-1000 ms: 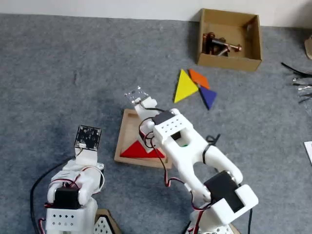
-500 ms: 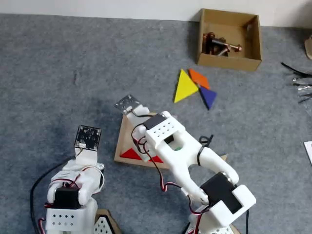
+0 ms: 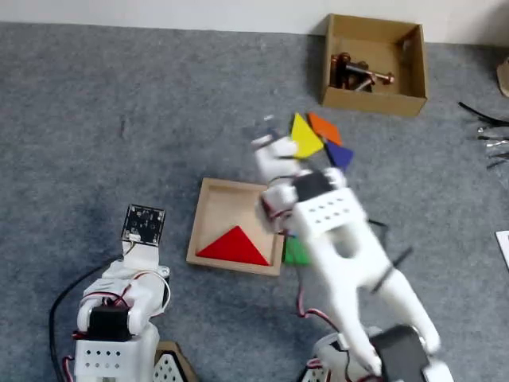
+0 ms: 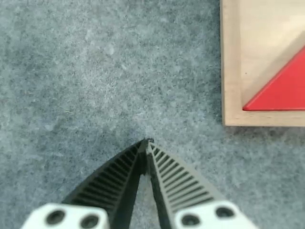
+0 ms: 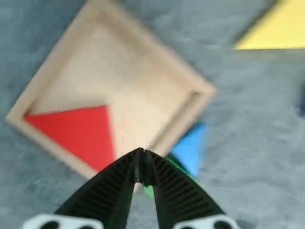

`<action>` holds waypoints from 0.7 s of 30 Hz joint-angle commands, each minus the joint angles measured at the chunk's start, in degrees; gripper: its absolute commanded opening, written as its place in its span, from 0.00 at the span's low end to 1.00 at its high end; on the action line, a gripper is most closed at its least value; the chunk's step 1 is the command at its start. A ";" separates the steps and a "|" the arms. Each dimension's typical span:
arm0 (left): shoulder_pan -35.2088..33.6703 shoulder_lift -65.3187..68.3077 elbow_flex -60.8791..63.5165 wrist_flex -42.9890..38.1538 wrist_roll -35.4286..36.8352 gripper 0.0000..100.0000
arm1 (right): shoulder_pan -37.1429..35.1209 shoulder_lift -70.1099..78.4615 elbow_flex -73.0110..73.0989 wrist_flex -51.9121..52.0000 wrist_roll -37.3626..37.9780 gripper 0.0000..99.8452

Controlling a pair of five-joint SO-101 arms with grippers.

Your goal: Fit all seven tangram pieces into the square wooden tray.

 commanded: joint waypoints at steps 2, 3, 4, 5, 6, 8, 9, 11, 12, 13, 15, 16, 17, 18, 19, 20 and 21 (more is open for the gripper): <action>-0.57 -0.31 1.10 0.18 -0.53 0.01 | 8.31 -3.91 -0.22 0.40 -0.18 0.01; -0.57 -0.31 1.10 0.18 -0.53 0.01 | 9.36 -3.91 0.66 0.13 -0.18 0.01; -0.57 -0.31 1.10 0.18 -0.53 0.01 | 9.98 -4.09 1.54 -0.75 -0.18 0.01; -0.57 -0.31 1.10 0.18 -0.53 0.01 | 10.15 -4.18 2.59 -2.07 -0.18 0.01; -0.57 -0.31 1.10 0.18 -0.53 0.01 | 10.15 -4.09 3.82 -3.30 -0.18 0.01; -0.57 -0.31 1.10 0.18 -0.53 0.01 | 10.15 -4.35 6.64 -6.37 -0.18 0.01; -0.57 -0.31 1.10 0.18 -0.53 0.01 | 10.15 -4.53 8.13 -8.04 -0.26 0.01; -0.57 -0.31 1.10 0.18 -0.53 0.01 | 10.15 -4.53 10.07 -9.45 -0.26 0.01; -0.57 -0.31 1.10 0.18 -0.53 0.01 | 10.15 -4.62 10.68 -9.71 -0.26 0.01; -0.57 -0.31 1.10 0.18 -0.53 0.01 | 10.15 -4.62 11.12 -9.71 -0.26 0.01; -0.57 -0.31 1.10 0.18 -0.53 0.01 | 10.15 -4.62 11.47 -9.71 -0.35 0.01; -0.57 -0.31 1.10 0.18 -0.53 0.01 | 10.15 -4.62 11.47 -9.63 -0.44 0.01; -0.57 -0.31 1.10 0.18 -0.53 0.01 | 10.15 -4.62 11.38 -9.54 -0.53 0.01; -0.57 -0.31 1.10 0.18 -0.53 0.01 | 10.15 -4.62 11.38 -9.54 -0.53 0.01; -0.57 -0.31 1.10 0.18 -0.53 0.01 | 10.15 -4.62 11.38 -9.54 -0.53 0.01; -0.57 -0.31 1.10 0.18 -0.53 0.01 | 10.07 -4.62 11.56 -9.54 -0.53 0.01; -0.57 -0.31 1.10 0.18 -0.53 0.01 | 9.80 -4.62 11.74 -9.54 -0.53 0.01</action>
